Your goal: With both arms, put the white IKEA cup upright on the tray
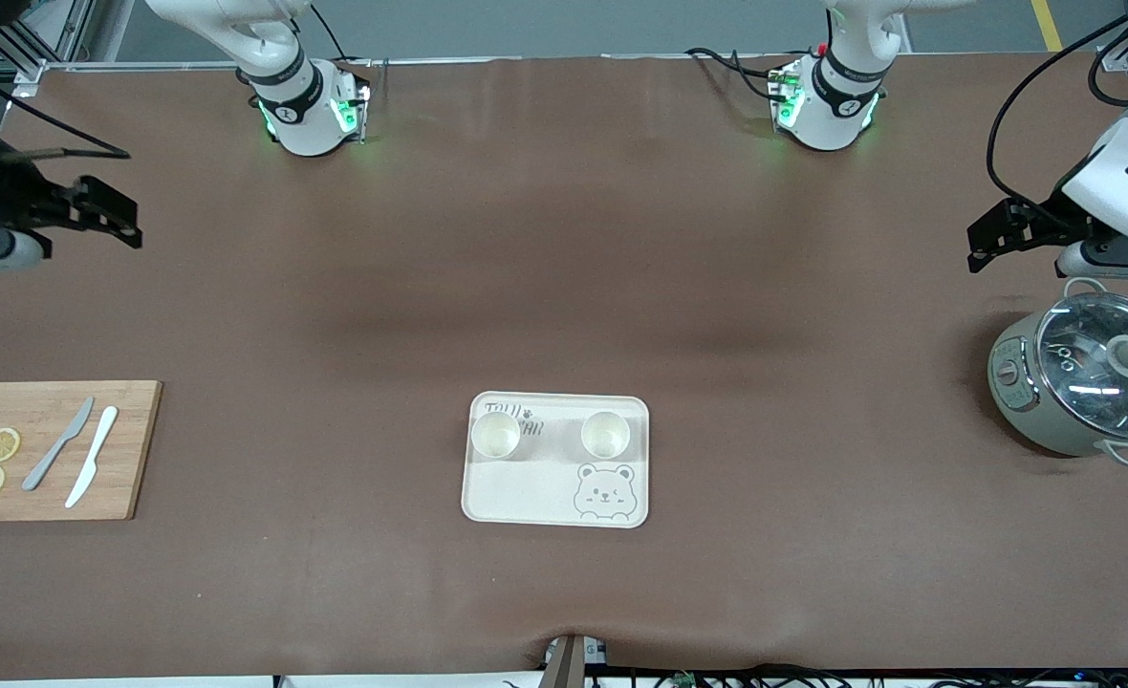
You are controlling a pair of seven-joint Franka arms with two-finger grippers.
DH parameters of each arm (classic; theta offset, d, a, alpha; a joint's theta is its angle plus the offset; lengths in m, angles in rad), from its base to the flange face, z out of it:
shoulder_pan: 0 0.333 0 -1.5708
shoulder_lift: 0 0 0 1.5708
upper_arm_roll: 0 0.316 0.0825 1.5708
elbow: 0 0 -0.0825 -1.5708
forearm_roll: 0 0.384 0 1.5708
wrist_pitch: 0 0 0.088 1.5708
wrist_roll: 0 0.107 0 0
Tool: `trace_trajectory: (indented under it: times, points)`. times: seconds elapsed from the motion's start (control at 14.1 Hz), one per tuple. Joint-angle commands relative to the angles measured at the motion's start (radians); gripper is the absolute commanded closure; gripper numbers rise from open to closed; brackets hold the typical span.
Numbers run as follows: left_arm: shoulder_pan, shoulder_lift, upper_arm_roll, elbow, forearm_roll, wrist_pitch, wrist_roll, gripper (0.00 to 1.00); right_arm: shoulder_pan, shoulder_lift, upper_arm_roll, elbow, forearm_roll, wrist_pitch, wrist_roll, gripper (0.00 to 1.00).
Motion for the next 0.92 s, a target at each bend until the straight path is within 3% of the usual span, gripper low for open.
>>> trace_trajectory:
  times: [0.0, 0.85]
  points:
    - [0.004, 0.002, -0.002, 0.008, -0.010, -0.039, 0.004, 0.00, -0.059, -0.058, 0.015, -0.038, 0.001, -0.015, -0.066, 0.00]
    - [-0.002, 0.011, -0.005, 0.008, -0.008, -0.095, 0.009, 0.00, -0.079, -0.062, 0.015, -0.034, 0.004, -0.001, -0.067, 0.00]
